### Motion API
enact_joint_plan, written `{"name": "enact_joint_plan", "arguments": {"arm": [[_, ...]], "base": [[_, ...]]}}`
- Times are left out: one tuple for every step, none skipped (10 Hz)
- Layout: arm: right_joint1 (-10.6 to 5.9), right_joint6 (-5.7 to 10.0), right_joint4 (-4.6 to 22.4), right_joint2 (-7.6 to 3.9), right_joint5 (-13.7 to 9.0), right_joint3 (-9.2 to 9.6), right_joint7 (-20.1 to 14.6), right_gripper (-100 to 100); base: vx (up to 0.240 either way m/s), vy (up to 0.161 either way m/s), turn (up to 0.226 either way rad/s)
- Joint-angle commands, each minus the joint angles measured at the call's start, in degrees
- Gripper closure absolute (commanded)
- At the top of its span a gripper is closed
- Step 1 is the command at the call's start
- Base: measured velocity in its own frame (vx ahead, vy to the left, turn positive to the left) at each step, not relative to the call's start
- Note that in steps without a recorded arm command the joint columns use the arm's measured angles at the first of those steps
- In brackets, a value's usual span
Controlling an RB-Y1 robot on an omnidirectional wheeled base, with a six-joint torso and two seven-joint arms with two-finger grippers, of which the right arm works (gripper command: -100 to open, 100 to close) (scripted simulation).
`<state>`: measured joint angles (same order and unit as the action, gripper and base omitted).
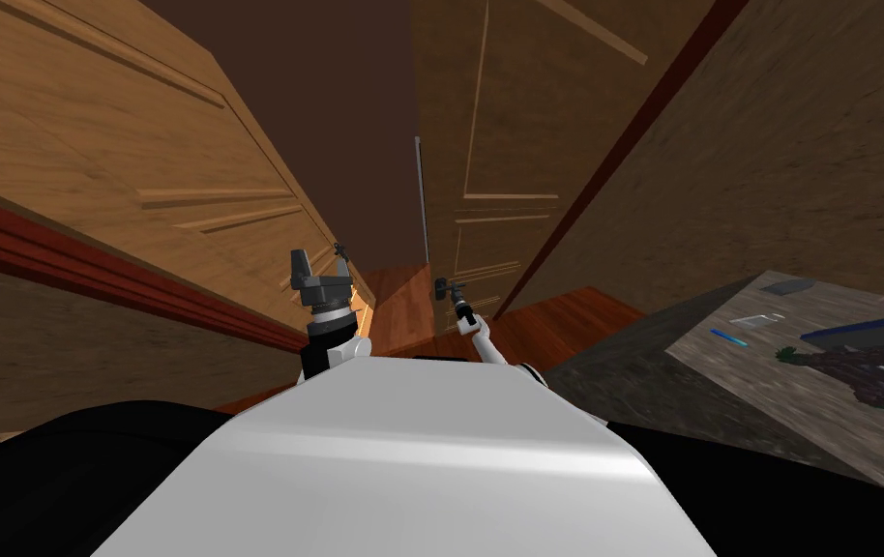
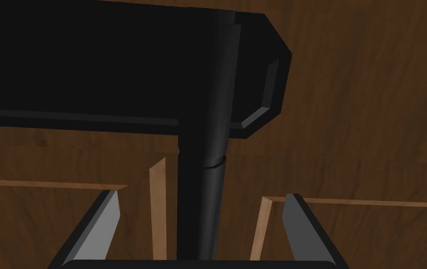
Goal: Push the door open
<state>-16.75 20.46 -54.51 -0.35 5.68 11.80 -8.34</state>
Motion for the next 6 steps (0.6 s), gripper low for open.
{"name": "enact_joint_plan", "arguments": {"arm": [[0.00, 0.00, 0.0, 0.00, 0.0, 0.00, 0.0, -100], [0.00, 0.00, 0.0, 0.00, 0.0, 0.00, 0.0, 100], [0.00, 0.00, 0.0, 0.00, 0.0, 0.00, 0.0, 100], [0.00, 0.00, 0.0, 0.00, 0.0, 0.00, 0.0, 100], [0.00, 0.00, 0.0, 0.00, 0.0, 0.00, 0.0, 100], [0.00, 0.00, 0.0, 0.00, 0.0, 0.00, 0.0, 100]], "base": [[0.097, 0.029, 0.005], [-0.013, -0.002, -0.005], [-0.024, -0.011, 0.009], [-0.013, -0.009, 0.018], [0.000, 0.000, 0.000], [0.000, 0.000, 0.000]]}}
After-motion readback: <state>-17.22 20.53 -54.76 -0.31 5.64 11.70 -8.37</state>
